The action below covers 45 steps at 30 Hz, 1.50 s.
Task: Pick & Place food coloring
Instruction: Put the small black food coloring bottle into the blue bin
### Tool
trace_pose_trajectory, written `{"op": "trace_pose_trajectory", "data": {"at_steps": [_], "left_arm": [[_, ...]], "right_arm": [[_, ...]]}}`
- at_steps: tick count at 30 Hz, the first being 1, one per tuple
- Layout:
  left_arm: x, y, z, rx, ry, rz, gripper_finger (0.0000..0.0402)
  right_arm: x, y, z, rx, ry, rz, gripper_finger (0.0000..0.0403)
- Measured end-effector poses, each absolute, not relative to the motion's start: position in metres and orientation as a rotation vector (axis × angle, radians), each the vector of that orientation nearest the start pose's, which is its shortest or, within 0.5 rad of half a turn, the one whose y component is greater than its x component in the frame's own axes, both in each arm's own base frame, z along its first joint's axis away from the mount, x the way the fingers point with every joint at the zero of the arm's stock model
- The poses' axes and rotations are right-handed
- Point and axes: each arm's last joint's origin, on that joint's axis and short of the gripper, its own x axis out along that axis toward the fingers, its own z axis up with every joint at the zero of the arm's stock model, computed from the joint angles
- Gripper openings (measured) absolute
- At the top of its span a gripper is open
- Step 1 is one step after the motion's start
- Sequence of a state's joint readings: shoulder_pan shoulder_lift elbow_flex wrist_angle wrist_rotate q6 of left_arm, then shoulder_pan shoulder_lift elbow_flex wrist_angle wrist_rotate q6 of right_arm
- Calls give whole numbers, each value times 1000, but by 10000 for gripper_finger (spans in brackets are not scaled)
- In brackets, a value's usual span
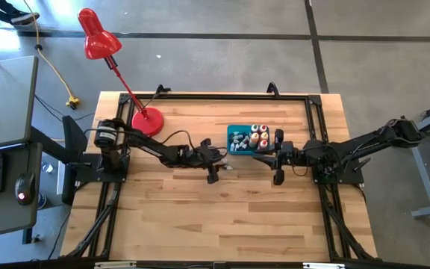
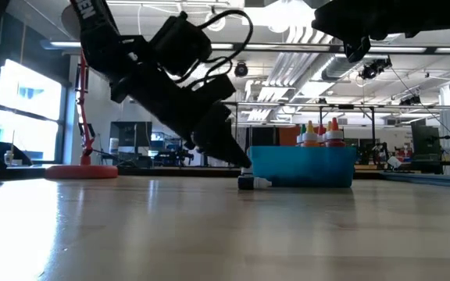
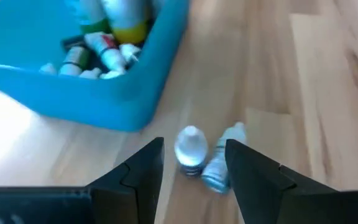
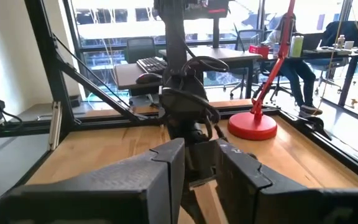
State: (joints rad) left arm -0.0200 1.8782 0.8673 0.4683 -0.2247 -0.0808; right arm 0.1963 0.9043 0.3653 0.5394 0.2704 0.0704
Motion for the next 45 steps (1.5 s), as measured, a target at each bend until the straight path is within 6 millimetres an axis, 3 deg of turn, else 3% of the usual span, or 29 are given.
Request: {"op": "trace_pose_trajectory", "data": {"at_steps": [15,23,27,37,45], "left_arm": [[365,2,130,-11,496,300,168],[366,2,116,-43,521,316,166],[367,2,113,-44,512,320,147],[370,2,115,-47,468,332,43],[383,1,138,-67,343,292,64]], "right_arm": [[191,30,237,70,-3,-74,82],[191,30,237,70,-1,-74,82],[191,30,236,69,1,-83,83],[191,30,236,68,8,-85,82],[191,30,235,66,16,-86,82]]}}
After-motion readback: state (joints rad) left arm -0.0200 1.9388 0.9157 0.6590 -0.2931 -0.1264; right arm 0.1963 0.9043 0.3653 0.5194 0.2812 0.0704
